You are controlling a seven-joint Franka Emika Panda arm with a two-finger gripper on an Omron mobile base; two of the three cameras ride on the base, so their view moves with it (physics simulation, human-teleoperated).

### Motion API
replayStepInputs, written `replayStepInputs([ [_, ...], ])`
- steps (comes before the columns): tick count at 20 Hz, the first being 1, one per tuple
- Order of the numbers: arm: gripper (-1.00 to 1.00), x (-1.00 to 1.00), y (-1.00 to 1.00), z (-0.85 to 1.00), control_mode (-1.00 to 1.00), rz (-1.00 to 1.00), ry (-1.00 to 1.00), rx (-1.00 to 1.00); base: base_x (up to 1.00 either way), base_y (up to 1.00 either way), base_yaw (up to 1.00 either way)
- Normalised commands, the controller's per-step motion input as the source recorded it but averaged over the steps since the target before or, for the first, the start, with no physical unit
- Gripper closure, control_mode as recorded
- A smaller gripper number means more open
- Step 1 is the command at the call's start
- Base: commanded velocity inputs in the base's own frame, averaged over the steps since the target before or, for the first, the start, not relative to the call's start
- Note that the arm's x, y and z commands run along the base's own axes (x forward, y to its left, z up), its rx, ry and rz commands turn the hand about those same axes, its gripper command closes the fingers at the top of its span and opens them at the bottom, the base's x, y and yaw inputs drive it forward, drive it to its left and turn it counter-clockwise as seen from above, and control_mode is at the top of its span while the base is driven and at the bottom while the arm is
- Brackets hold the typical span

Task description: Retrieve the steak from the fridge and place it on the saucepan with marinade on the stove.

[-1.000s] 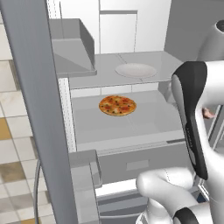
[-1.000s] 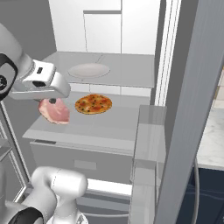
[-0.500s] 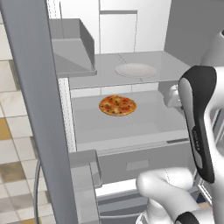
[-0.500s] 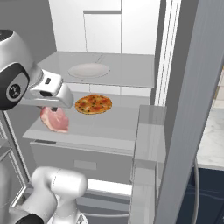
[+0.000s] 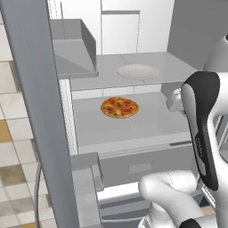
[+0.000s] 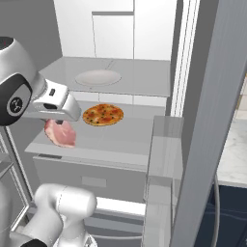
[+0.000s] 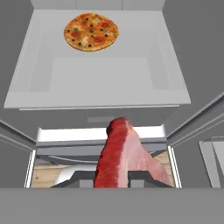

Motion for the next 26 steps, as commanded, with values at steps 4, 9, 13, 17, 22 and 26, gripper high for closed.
replayStepInputs([
  [4, 1.00, 0.00, 0.04, 0.00, 1.00, 0.00, 0.00, 0.00, -0.11, 0.00, 0.00],
  [9, 1.00, 0.00, 0.00, 0.00, 1.00, 0.00, 0.00, 0.00, -0.82, 0.00, 0.00],
  [13, 1.00, 0.00, 0.00, 0.00, 1.00, 0.00, 0.00, 0.00, -1.00, 0.00, 0.00],
  [17, 1.00, 0.00, 0.00, 0.00, 1.00, 0.00, 0.00, 0.00, -1.00, -0.02, 0.00],
  [22, 1.00, 0.00, 0.00, 0.00, 1.00, 0.00, 0.00, 0.00, -1.00, -0.08, 0.00],
  [26, 1.00, 0.00, 0.00, 0.00, 1.00, 0.00, 0.00, 0.00, -0.71, 0.00, 0.36],
])
